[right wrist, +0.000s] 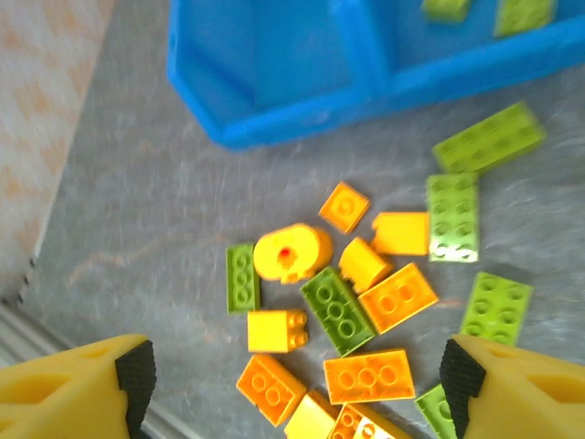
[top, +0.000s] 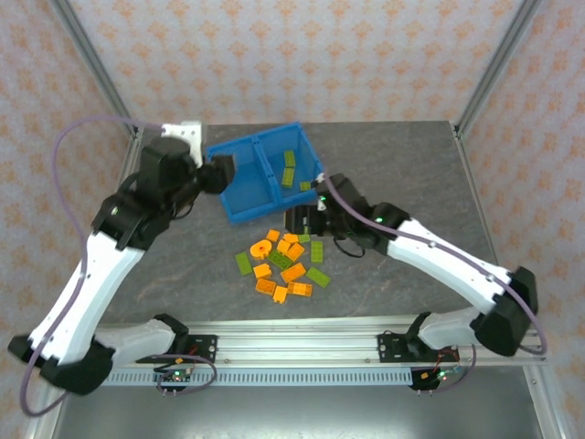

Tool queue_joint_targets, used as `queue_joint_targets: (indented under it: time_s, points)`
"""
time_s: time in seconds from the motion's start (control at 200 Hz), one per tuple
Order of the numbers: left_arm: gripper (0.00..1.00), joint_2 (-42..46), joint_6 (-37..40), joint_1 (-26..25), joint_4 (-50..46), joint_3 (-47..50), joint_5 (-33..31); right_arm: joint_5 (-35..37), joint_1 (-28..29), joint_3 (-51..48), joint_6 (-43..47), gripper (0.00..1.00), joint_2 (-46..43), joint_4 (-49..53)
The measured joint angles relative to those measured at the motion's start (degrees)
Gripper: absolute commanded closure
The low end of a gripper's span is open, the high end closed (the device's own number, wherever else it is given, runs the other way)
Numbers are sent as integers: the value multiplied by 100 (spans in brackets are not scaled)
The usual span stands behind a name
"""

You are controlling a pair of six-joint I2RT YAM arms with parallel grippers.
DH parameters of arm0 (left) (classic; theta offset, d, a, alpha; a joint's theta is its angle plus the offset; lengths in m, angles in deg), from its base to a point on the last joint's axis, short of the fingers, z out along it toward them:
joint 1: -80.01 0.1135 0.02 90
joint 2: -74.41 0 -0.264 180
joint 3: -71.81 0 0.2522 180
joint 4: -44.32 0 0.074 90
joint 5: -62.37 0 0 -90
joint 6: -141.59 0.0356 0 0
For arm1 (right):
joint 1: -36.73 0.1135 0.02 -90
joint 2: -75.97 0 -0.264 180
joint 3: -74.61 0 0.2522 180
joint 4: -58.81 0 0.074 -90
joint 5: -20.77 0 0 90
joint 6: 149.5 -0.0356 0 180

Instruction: Sort the legos into containers by color

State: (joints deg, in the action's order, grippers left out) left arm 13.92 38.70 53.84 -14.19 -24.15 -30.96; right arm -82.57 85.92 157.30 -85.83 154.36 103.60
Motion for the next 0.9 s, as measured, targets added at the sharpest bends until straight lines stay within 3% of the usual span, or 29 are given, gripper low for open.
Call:
queue_joint_targets:
  time_s: [0.155,0.31,0.556,0.901]
  points:
    - [20,1187,911,0,-623,981,111,-424,564,758,28,42,1364,-2]
    - [4,2090,1816,-2,-1244,1327,968,-468,1082,1445,17,51,2496,-61]
    - [0,2365,2791,-2,-1937,1473,2087,-450,1176,2267,-114,50,3877,133]
    - [0,2562,3320,-2,-2122,1633,2288,-225,1180,3386,-68,49,4795,793]
